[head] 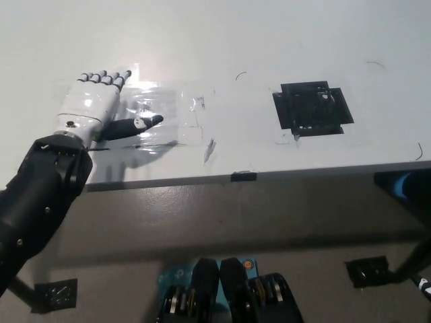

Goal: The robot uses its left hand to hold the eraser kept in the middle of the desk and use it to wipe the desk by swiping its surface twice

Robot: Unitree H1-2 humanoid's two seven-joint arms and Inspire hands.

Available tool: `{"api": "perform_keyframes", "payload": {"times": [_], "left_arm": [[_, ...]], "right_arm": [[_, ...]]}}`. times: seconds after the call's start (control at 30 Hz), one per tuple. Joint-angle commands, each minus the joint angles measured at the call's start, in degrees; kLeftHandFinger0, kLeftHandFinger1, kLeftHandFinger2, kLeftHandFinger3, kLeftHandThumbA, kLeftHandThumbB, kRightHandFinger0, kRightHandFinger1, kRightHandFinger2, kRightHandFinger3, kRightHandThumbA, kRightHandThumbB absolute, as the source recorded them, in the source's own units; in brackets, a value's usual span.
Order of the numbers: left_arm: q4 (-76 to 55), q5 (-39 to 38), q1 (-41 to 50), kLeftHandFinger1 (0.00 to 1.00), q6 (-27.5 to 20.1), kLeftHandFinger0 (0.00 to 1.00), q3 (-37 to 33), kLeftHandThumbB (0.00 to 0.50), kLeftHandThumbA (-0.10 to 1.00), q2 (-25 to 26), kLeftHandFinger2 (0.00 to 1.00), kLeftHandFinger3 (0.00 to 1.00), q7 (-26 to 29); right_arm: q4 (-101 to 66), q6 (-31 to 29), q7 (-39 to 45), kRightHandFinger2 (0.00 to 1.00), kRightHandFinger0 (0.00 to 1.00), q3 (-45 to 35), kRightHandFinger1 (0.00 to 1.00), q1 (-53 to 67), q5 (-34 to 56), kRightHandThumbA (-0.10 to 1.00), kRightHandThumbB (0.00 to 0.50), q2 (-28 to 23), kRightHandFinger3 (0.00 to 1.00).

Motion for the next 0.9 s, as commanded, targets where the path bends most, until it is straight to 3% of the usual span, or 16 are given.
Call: {"api": "perform_keyframes", "payload": {"times": [0.0,0.4,0.5,0.7,0.87], "left_arm": [[2.1,1.2,-0.1,1.00,-2.3,1.00,0.1,0.392,1.00,0.6,1.00,1.00,2.2],[7.4,0.5,2.4,1.00,-4.2,1.00,0.5,0.372,1.00,-3.8,1.00,1.00,6.9],[7.8,0.2,2.9,1.00,-3.4,1.00,0.4,0.381,1.00,-4.6,1.00,1.00,5.6],[10.1,-1.9,3.3,1.00,-3.7,1.00,2.3,0.335,1.00,-4.8,1.00,1.00,6.9],[11.6,-4.0,4.5,1.00,-4.6,1.00,5.0,0.371,1.00,-5.1,1.00,1.00,8.8]], "right_arm": [[-1.5,-1.9,-1.1,1.00,1.00,-0.6,1.00,0.2,0.5,1.00,0.145,0.1,1.00],[-1.2,-2.2,-1.5,1.00,1.00,-0.7,1.00,0.1,0.7,1.00,0.170,0.3,1.00],[-1.3,-2.2,-1.5,1.00,1.00,-0.6,1.00,0.0,0.9,1.00,0.208,0.6,1.00],[-1.3,-2.3,-1.8,1.00,1.00,-0.8,1.00,-0.6,1.2,1.00,0.212,1.3,1.00],[-1.3,-2.9,-1.8,1.00,1.00,-0.8,1.00,-0.4,1.1,1.00,0.215,1.5,1.00]]}}
